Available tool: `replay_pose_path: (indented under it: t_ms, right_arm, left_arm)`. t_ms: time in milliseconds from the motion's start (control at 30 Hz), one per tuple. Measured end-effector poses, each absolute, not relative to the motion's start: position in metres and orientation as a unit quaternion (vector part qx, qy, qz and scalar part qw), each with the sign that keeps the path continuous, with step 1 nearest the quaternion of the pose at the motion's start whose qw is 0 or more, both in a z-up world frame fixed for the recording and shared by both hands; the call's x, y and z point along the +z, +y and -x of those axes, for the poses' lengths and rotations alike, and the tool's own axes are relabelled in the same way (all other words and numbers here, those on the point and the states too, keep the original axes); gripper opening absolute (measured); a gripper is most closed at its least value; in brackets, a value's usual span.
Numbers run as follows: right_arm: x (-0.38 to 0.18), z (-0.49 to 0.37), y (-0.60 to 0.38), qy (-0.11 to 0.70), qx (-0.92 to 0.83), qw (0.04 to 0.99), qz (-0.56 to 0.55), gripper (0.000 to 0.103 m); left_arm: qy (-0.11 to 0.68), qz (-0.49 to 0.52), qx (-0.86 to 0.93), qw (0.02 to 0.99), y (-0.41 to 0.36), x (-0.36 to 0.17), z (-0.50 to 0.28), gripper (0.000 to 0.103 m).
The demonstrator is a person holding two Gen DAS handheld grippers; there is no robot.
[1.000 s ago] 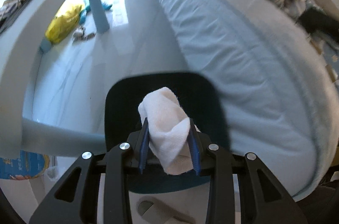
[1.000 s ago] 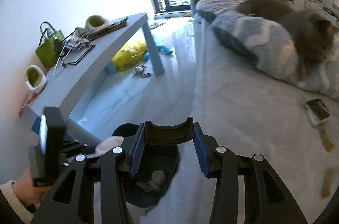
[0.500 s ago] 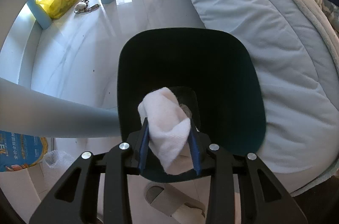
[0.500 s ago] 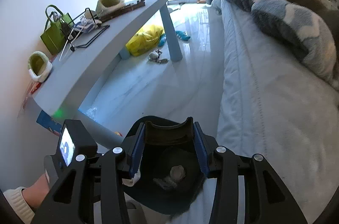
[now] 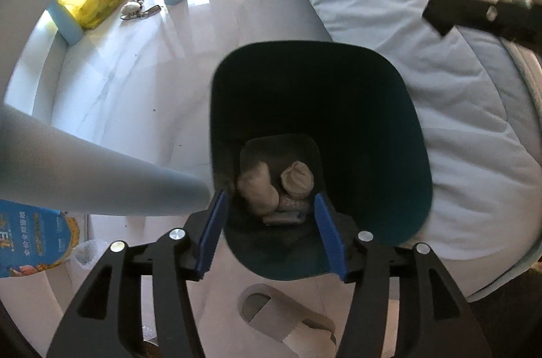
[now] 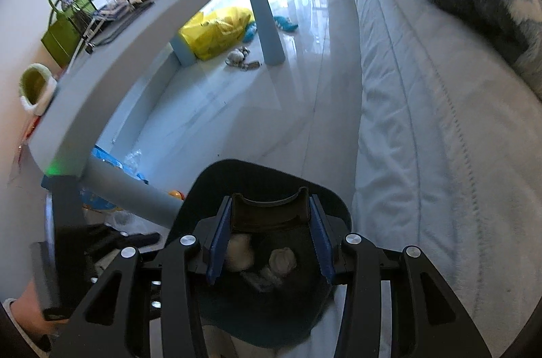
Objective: Collect trash
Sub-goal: 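Open the left tool to drop the white cloth into the bin, then move both tools from the bin back over the bed items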
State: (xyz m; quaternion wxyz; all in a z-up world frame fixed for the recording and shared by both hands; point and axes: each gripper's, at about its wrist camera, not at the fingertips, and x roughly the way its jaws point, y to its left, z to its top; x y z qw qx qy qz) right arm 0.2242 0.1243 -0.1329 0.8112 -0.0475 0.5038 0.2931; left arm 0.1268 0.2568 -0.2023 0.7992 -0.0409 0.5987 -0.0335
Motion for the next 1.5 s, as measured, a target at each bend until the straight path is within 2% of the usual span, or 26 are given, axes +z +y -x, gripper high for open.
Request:
replay_pose_path:
  t_ms: [333,433,600,767,1000,1200,1367,1500]
  right_arm:
    - [-0.158,-0.22,0.141,0.528,0.289,0.795,0.075,0.045]
    - [-0.164,-0.219,0.145,0.532,0.291,0.791,0.082,0.045]
    - [-0.179,-0.215,0.149,0.546,0.29,0.78,0.095,0.045]
    - [-0.191,-0.206,0.156,0.556,0.295,0.768,0.12,0.045]
    - [-0.205,-0.189,0.159,0.57,0.305,0.749,0.144,0.046]
    - [-0.206,-0.178,0.162,0.563,0.312,0.747,0.163,0.052]
    - [-0.198,-0.175,0.152,0.556,0.311,0.753,0.164,0.062]
    - [-0.178,-0.174,0.141,0.54,0.322,0.765,0.143,0.072]
  left_arm:
    - [0.565,0.034,-0.021,0.824,0.268,-0.177,-0.126,0.057]
    - [0.554,0.036,-0.014,0.832,0.274,-0.165,-0.124,0.048]
    - [0.523,0.04,-0.009,0.851,0.275,-0.137,-0.124,0.041]
    - [0.494,0.045,0.003,0.868,0.274,-0.11,-0.123,0.037]
    - [0.457,0.046,0.013,0.888,0.272,-0.078,-0.122,0.037]
    - [0.421,0.056,0.01,0.905,0.263,-0.05,-0.121,0.037]
    - [0.404,0.062,0.004,0.913,0.256,-0.032,-0.123,0.037]
    - [0.396,0.05,0.009,0.917,0.247,-0.02,-0.122,0.047]
